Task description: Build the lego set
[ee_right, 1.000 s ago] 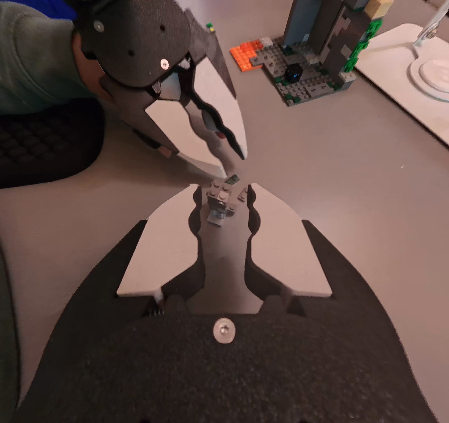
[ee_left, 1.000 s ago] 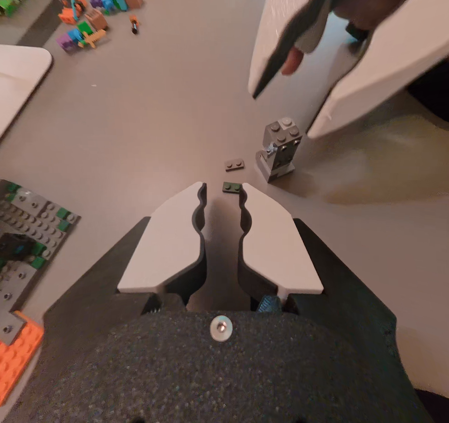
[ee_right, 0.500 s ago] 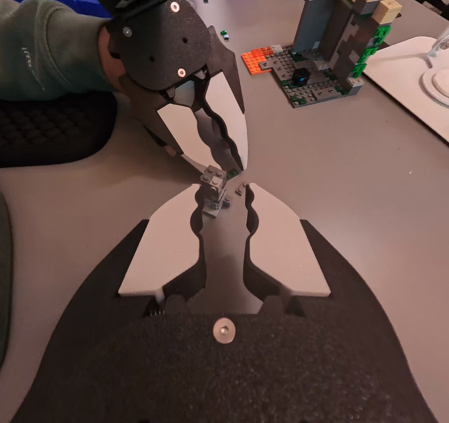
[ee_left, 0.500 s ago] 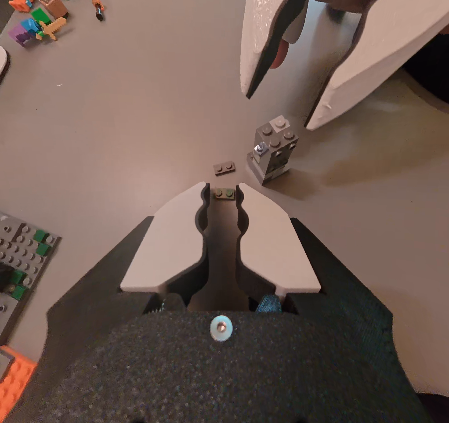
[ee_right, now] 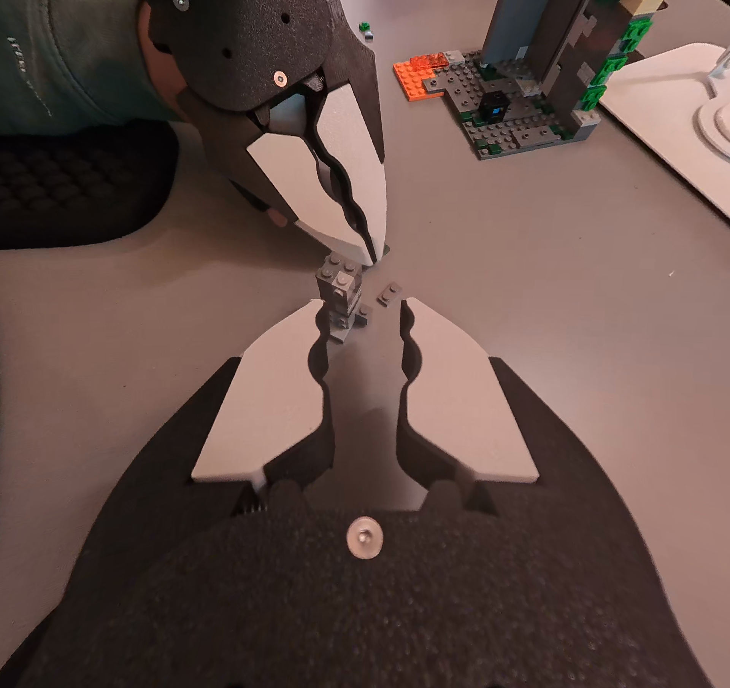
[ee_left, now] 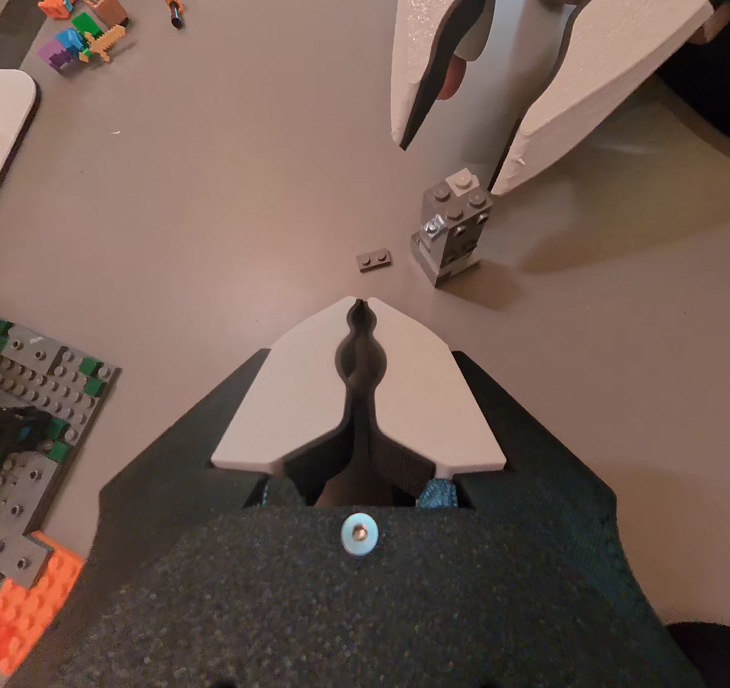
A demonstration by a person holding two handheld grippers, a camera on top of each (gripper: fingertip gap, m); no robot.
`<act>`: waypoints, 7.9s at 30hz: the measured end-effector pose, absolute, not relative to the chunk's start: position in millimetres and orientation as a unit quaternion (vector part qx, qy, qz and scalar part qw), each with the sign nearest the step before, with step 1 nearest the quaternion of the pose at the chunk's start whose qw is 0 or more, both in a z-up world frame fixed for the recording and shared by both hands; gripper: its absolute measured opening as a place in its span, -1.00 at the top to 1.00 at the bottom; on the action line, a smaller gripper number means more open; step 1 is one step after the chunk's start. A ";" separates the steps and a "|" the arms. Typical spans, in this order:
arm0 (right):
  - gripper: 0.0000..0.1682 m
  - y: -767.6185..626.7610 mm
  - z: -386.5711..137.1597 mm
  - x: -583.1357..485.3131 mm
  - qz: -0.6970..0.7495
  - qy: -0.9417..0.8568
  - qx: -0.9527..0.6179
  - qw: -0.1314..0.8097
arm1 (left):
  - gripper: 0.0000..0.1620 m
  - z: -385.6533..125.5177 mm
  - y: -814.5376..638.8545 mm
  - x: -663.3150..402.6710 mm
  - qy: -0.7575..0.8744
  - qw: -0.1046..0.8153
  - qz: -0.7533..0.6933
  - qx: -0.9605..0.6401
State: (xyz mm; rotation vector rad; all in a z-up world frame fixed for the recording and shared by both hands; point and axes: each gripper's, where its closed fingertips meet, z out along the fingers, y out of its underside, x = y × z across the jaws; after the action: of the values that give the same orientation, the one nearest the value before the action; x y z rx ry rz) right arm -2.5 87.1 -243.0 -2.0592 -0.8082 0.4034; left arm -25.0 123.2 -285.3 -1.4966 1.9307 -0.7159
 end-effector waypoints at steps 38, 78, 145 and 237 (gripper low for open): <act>0.57 84.1 -253.3 -10.8 0.192 -0.419 -0.785 0.414 | 0.81 -287.9 129.2 -22.0 0.719 0.226 -0.271 -0.599; 0.60 112.0 -255.2 -18.6 0.244 -0.490 -0.725 0.418 | 0.81 -227.6 113.2 -23.8 0.682 0.240 -0.314 -0.615; 0.60 115.6 -252.2 -13.5 0.242 -0.473 -0.733 0.423 | 0.90 -287.0 114.9 -68.9 0.756 0.150 -0.226 -0.596; 0.92 100.4 -174.4 -37.5 0.343 -0.407 -0.688 0.494 | 0.80 -165.2 101.5 -40.7 0.654 0.432 -0.411 -0.465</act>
State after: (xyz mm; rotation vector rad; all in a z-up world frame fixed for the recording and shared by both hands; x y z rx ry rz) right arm -37.5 100.4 -174.4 -1.6682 -0.9868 0.8316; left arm -40.7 101.5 -165.2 -1.1602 1.6312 -1.0234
